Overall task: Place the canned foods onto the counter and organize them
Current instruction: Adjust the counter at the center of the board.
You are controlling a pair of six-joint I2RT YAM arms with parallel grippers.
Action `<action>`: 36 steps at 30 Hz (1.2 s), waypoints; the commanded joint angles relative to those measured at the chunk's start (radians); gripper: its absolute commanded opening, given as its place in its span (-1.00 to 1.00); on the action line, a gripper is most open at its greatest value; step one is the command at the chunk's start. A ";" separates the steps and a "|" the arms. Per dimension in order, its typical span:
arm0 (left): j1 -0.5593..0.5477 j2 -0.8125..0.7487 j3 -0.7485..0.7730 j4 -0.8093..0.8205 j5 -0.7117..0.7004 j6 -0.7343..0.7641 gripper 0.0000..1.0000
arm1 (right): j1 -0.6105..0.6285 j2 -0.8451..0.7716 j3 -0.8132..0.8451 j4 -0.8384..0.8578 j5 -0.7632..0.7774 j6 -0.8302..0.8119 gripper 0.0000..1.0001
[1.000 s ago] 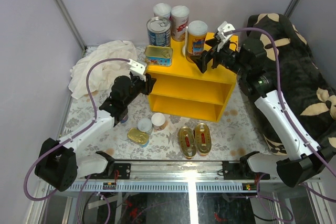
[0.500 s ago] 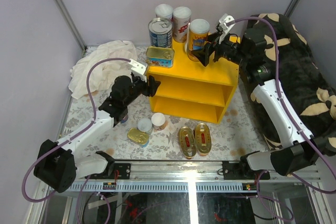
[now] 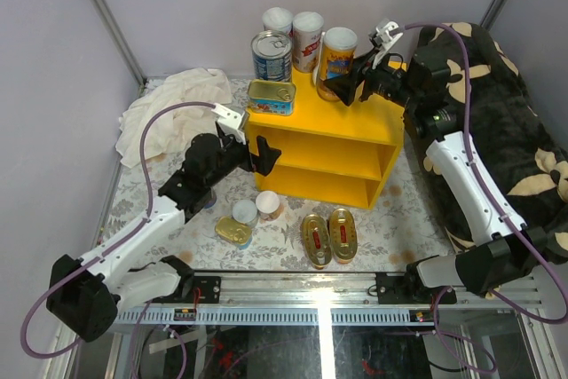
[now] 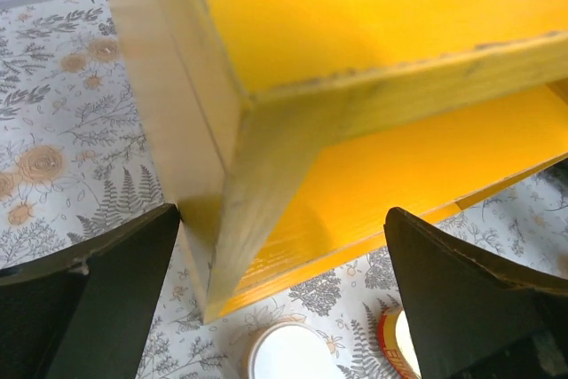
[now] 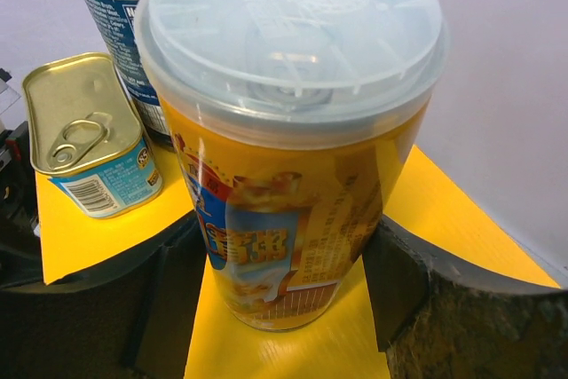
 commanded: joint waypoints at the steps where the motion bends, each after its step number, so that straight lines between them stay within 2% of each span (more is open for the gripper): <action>1: -0.013 -0.043 0.038 -0.071 -0.029 -0.062 0.99 | -0.001 -0.034 -0.025 0.121 -0.017 0.114 0.09; 6: -0.013 -0.048 0.072 -0.178 -0.120 -0.077 0.99 | 0.006 -0.024 -0.034 0.147 -0.014 0.140 0.01; 17: -0.013 -0.081 0.107 -0.297 -0.202 -0.091 0.99 | 0.065 -0.020 -0.034 0.135 0.023 0.081 0.07; 30: -0.014 -0.116 0.144 -0.416 -0.262 -0.089 0.99 | 0.161 -0.003 -0.023 0.088 0.235 -0.011 0.07; 32: -0.013 -0.113 0.149 -0.422 -0.269 -0.090 0.99 | 0.175 0.005 -0.015 0.078 0.263 -0.020 0.14; 33: -0.012 -0.111 0.150 -0.425 -0.271 -0.089 0.99 | 0.180 0.009 -0.011 0.073 0.272 -0.024 0.25; 36: -0.013 -0.112 0.155 -0.435 -0.278 -0.081 0.99 | 0.182 0.006 -0.005 0.051 0.282 -0.026 0.79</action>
